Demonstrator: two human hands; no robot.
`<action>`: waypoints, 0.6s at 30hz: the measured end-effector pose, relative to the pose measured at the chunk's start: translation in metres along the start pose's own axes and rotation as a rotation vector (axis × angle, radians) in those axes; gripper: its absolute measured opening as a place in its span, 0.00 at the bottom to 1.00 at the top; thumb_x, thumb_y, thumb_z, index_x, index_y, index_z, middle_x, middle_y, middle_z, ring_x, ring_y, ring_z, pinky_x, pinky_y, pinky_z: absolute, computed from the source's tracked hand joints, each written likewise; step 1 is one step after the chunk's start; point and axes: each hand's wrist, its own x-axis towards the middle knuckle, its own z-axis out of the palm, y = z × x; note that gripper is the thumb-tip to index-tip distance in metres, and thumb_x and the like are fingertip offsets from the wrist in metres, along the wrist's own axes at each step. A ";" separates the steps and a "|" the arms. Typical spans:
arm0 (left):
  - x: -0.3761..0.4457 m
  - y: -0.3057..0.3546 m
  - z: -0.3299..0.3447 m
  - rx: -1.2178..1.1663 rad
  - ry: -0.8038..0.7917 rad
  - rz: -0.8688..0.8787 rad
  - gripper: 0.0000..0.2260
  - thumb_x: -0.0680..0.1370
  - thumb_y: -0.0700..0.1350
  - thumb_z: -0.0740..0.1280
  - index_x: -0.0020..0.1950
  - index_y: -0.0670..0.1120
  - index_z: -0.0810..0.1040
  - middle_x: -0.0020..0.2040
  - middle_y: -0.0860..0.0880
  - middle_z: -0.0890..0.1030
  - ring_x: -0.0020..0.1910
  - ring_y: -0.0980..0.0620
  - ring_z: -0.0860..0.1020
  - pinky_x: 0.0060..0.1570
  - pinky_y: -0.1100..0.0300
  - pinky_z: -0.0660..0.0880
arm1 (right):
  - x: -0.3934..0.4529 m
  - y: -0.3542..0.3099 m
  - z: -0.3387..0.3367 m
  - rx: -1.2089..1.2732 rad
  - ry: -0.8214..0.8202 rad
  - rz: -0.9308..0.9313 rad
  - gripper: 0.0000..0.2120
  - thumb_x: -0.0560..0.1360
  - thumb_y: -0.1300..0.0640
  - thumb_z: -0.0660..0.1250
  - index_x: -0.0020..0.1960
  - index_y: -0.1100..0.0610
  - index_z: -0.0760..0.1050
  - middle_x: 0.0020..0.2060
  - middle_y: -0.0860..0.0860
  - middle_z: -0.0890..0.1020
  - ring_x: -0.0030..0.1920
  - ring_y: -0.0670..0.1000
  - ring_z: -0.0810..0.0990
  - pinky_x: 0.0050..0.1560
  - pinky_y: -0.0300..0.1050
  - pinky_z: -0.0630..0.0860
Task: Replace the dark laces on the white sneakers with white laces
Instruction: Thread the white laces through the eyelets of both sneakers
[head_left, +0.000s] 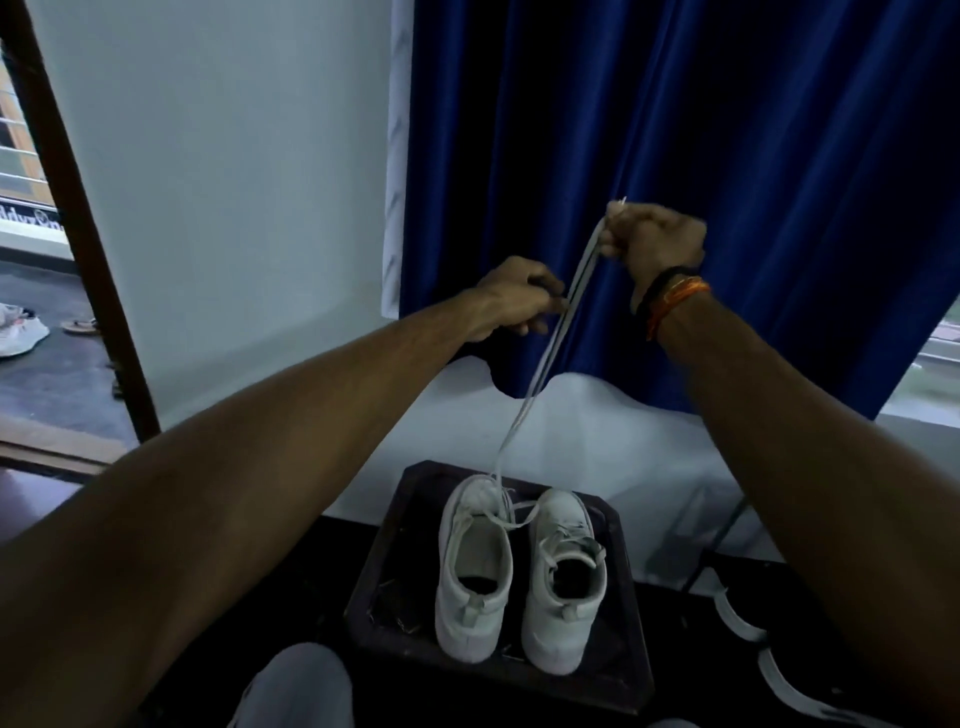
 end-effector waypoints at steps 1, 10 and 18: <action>0.002 -0.006 0.004 -0.002 -0.021 -0.008 0.12 0.79 0.45 0.71 0.62 0.45 0.79 0.52 0.48 0.84 0.36 0.55 0.83 0.29 0.64 0.73 | 0.003 -0.002 -0.001 0.017 0.020 -0.019 0.06 0.75 0.60 0.73 0.41 0.61 0.84 0.34 0.54 0.84 0.33 0.48 0.81 0.40 0.45 0.83; 0.017 -0.003 0.013 -0.271 -0.130 0.082 0.13 0.80 0.48 0.70 0.63 0.47 0.80 0.53 0.44 0.84 0.36 0.55 0.79 0.33 0.63 0.71 | 0.024 -0.037 0.015 0.112 -0.125 -0.161 0.06 0.77 0.61 0.72 0.41 0.61 0.83 0.37 0.55 0.83 0.36 0.49 0.80 0.42 0.42 0.81; 0.035 0.031 -0.018 -0.347 0.084 0.219 0.18 0.83 0.54 0.64 0.55 0.41 0.84 0.34 0.51 0.75 0.28 0.58 0.70 0.26 0.64 0.65 | 0.042 -0.054 0.017 0.100 -0.165 -0.229 0.06 0.76 0.60 0.72 0.44 0.63 0.84 0.35 0.55 0.82 0.35 0.50 0.78 0.41 0.42 0.78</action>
